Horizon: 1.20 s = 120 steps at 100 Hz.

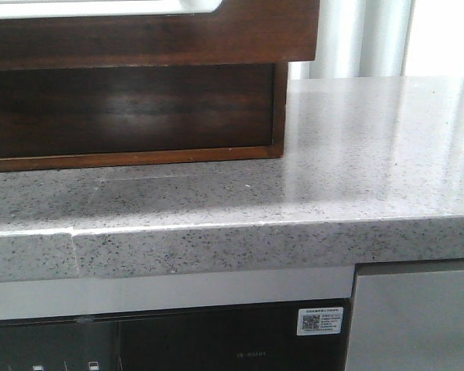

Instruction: Put scissors in drawer with both arms

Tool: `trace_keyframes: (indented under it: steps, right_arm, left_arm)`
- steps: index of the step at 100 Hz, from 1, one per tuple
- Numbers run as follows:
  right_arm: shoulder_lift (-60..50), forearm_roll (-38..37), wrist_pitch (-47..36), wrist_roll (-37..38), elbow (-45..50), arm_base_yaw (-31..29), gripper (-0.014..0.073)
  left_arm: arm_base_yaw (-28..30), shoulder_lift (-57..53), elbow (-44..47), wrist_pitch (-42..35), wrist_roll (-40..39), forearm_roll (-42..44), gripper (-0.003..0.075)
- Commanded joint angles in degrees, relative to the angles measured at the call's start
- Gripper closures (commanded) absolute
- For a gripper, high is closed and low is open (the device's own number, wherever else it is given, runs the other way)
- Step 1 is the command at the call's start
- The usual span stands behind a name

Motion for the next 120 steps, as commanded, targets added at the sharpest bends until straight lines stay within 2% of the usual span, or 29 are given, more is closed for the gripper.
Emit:
trace_keyframes:
  steps: [1,8,22,27,46,53,76,96,120]
  right_arm:
    - [0.13,-0.52,-9.39,-0.07,0.27,-0.39,0.0639]
    - [0.13,-0.81,-17.47,1.04,2.88,-1.56,0.0639]
    - [0.13,-1.31,-37.17,14.41,11.32,-7.53,0.0639]
    - [0.13,-4.34,-41.59,19.05,14.13,-10.26,0.0639]
    - [0.13,-15.96,-43.32,39.31,21.4,-20.45,0.0639]
    - [0.13,-17.87,-43.62,43.33,23.7,-23.85,0.0639]
    - [0.13,-22.87,-44.64,46.49,30.01,-32.15,0.0639]
    - [-0.48,-23.01,-44.74,46.93,34.45,-38.39,0.0639]
    - [-1.37,-22.7,-37.63,42.77,34.45,-44.41,0.0639]
  left_arm:
    - [-0.05,-1.95,1.12,-3.54,0.11,-0.71,0.0739]
    - [-0.05,-1.95,1.12,-3.54,0.11,-0.71,0.074]
    - [-0.05,-1.95,1.12,-3.54,0.11,-0.71,0.074]
    - [-0.05,-1.95,1.12,-3.54,0.11,-0.71,0.074]
    - [-0.05,-1.95,1.12,-3.54,0.11,-0.71,0.074]
    - [-0.05,-1.95,1.12,-3.54,0.11,-0.71,0.0739]
    - [-0.05,-1.95,1.12,-3.54,0.11,-0.71,0.074]
    - [-0.05,-1.95,1.12,-3.54,0.11,-0.71,0.074]
    - [-0.05,-1.95,1.12,-3.54,0.11,-0.71,0.074]
